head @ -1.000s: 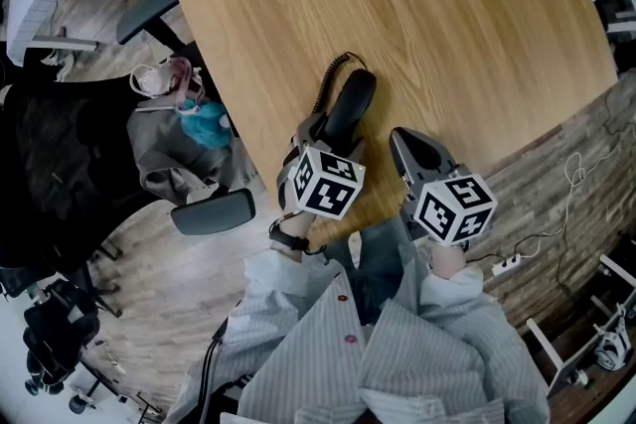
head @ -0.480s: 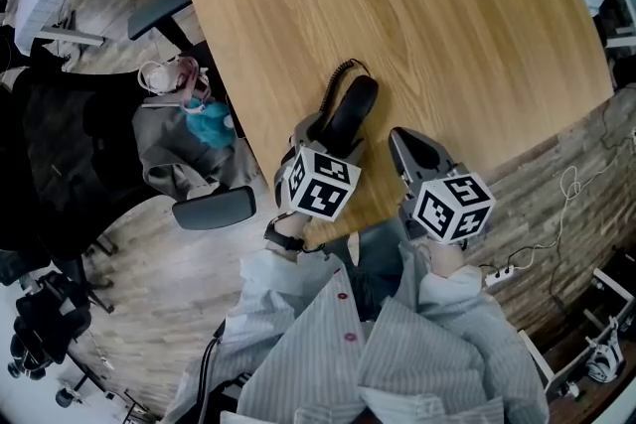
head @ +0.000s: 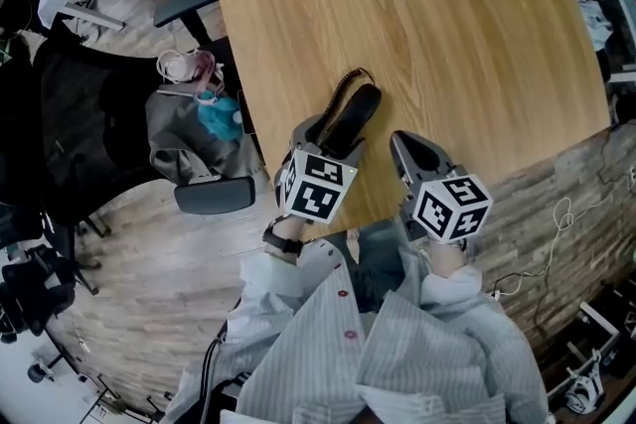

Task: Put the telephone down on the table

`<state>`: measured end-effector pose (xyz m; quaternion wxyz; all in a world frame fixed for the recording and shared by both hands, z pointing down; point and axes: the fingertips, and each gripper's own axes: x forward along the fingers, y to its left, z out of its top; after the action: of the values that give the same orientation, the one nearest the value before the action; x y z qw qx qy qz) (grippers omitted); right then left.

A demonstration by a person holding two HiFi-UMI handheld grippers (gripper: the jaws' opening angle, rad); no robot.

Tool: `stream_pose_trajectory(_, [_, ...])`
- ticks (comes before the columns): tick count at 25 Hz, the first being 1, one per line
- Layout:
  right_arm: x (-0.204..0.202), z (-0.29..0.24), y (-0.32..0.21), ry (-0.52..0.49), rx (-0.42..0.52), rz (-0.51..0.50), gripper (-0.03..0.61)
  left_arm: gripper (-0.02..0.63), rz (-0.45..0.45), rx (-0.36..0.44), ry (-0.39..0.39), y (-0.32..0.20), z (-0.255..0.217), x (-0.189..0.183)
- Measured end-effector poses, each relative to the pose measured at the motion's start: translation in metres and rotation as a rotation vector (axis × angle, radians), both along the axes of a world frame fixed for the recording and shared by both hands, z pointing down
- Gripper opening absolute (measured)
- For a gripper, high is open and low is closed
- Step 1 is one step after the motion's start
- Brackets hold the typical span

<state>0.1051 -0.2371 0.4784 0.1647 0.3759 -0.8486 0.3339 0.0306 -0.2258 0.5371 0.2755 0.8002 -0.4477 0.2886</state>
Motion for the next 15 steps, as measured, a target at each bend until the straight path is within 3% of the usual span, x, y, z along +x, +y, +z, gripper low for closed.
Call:
stream_pose_trajectory(5, [0.002,-0.016,-0.001,0.002,0.03,-0.041,0.035,0.339,-0.038,0.042,0.071,-0.001,-0.033,0.006])
stream_pose_trajectory(15, [-0.006,-0.067,0.003,-0.052,0.133,-0.111,0.035,0.334,-0.199,0.169,0.248,-0.002,-0.102,-0.001])
